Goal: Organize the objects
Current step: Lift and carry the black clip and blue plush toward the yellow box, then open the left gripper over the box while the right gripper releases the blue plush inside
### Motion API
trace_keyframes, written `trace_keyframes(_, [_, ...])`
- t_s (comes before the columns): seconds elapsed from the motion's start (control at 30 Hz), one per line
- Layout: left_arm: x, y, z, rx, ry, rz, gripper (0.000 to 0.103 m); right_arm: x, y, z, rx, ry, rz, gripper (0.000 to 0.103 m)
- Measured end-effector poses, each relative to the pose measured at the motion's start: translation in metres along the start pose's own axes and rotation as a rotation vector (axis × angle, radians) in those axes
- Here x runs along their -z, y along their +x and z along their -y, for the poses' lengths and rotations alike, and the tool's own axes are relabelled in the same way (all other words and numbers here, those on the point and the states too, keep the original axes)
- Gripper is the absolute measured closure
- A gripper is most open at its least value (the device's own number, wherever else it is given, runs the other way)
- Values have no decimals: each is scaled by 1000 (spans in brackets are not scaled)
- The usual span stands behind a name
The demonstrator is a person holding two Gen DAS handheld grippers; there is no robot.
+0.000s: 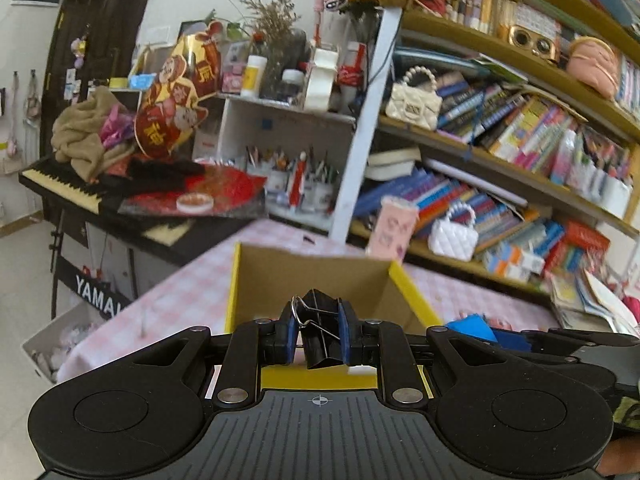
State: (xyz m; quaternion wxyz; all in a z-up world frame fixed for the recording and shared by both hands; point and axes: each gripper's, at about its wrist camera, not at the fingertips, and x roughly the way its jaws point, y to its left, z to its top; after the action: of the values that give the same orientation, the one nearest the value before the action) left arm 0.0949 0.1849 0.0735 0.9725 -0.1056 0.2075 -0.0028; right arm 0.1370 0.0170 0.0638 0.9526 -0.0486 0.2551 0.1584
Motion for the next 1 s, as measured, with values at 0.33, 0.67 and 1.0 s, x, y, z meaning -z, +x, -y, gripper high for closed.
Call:
trace_keyframes(0.33, [-8, 74, 4, -98, -59, -51, 84, -22, 79, 12, -90, -140, -47, 76])
trace_keyframes(0.67, [16, 124, 0, -184, -18, -214, 84, -13, 137, 11, -197, -220, -192, 76])
trace_keyframes(1.0, [34, 142, 5, -187, 45, -308, 83, -7, 155, 9, -254, -244, -285, 76])
